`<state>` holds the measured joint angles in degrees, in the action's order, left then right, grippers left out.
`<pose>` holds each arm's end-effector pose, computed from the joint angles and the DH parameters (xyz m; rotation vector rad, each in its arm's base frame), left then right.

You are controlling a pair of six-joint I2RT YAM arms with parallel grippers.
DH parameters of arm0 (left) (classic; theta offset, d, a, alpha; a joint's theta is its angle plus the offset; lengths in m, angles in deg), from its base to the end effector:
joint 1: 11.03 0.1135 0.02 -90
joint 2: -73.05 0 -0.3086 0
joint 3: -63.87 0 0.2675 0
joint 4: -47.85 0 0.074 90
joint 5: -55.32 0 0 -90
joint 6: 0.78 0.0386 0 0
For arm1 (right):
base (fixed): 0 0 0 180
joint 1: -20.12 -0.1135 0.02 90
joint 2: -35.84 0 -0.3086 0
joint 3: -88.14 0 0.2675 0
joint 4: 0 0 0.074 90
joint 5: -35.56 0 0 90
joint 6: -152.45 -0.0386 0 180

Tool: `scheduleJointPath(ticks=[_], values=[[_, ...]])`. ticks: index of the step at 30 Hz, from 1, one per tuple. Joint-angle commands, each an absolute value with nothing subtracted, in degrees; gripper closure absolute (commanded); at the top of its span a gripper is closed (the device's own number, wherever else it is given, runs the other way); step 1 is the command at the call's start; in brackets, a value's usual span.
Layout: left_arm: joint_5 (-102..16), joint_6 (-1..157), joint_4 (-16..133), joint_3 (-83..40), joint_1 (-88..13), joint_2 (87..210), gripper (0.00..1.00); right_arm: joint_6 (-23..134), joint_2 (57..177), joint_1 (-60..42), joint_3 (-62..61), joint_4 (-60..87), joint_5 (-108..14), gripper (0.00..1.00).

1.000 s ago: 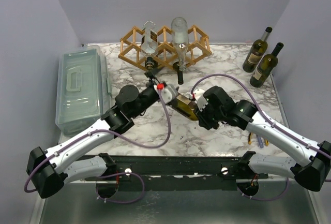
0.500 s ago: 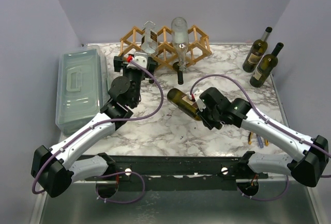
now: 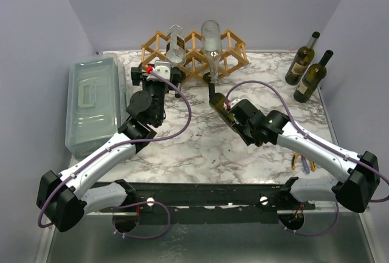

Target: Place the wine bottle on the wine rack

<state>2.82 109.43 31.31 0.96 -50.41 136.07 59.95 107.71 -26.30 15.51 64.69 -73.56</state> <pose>0.2065 -0.1391 0.4176 0.1261 1.3398 0.1373 0.1746 0.1651 0.3111 -0.8748 2.4396 -0.1488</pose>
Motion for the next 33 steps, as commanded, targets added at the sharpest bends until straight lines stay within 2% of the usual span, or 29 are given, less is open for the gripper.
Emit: scheduleJointPath(ticks=[1,11,19,33], values=[[4.2,109.7,29.4,1.9,-50.1,135.5,0.06,56.6,106.1,-26.4,11.4,63.4,-82.5,0.99],[4.0,109.5,29.3,2.1,-50.1,135.7,0.06,52.0,108.2,-24.4,9.9,59.1,-87.5,1.0],[3.5,109.6,29.3,2.2,-50.1,136.2,0.06,49.8,115.4,-18.8,5.4,48.6,-80.4,0.99],[2.2,109.6,29.3,2.2,-50.1,136.2,0.07,48.8,124.2,-13.9,-1.5,43.8,-77.8,0.99]])
